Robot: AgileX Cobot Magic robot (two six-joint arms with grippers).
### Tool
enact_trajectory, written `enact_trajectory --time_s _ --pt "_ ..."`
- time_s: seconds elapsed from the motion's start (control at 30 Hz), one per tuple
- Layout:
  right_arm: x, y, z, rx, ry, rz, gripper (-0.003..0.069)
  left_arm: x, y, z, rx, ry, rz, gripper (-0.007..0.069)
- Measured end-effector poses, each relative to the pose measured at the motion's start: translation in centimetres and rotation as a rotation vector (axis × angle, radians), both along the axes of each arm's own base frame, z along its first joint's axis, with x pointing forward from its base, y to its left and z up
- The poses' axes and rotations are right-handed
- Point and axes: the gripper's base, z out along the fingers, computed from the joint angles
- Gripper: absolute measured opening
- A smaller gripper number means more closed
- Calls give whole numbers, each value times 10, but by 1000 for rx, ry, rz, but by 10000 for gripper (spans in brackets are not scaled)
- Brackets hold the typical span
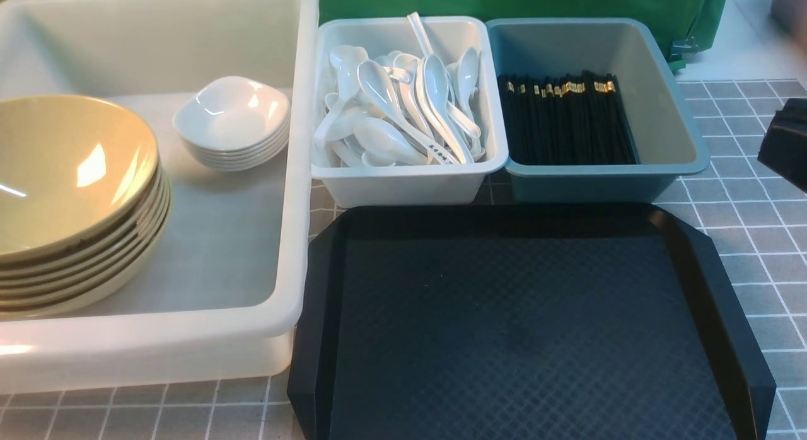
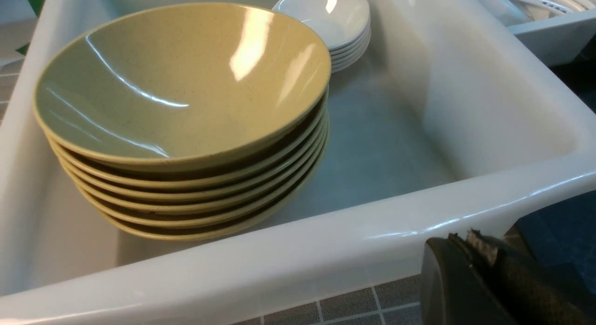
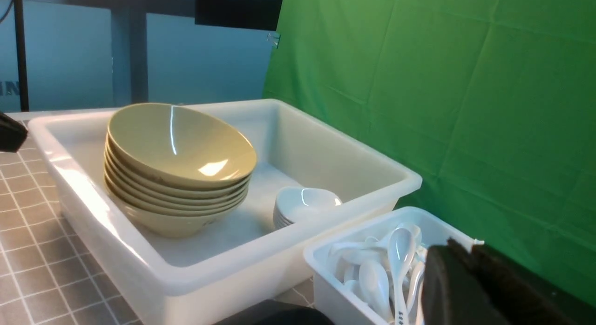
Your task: On grey table put chopsticks spoon bowls plates into blue grey white boxes.
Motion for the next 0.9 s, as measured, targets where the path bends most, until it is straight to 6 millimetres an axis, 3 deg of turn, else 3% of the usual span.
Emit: enact_trajectory --time_s 0.3,0.5,0.67,0.7,0.73,0.9 --pt "0 0 1 9 -10 -2 82 0 0 0 -1 0 0 -11" --pt "2 0 -22 15 -6 -14 32 0 0 0 -2 0 -1 -11" --pt "0 -20 -64 134 -2 -145 31 0 0 0 -3 0 -1 -11" --pt "0 -29 -85 152 17 -207 32 0 0 0 -3 1 -2 -11" --pt "0 -30 -87 157 21 -217 32 0 0 0 -3 1 -2 -11" --pt "-11 -60 -159 238 126 -475 32 0 0 0 -3 2 -2 -11"
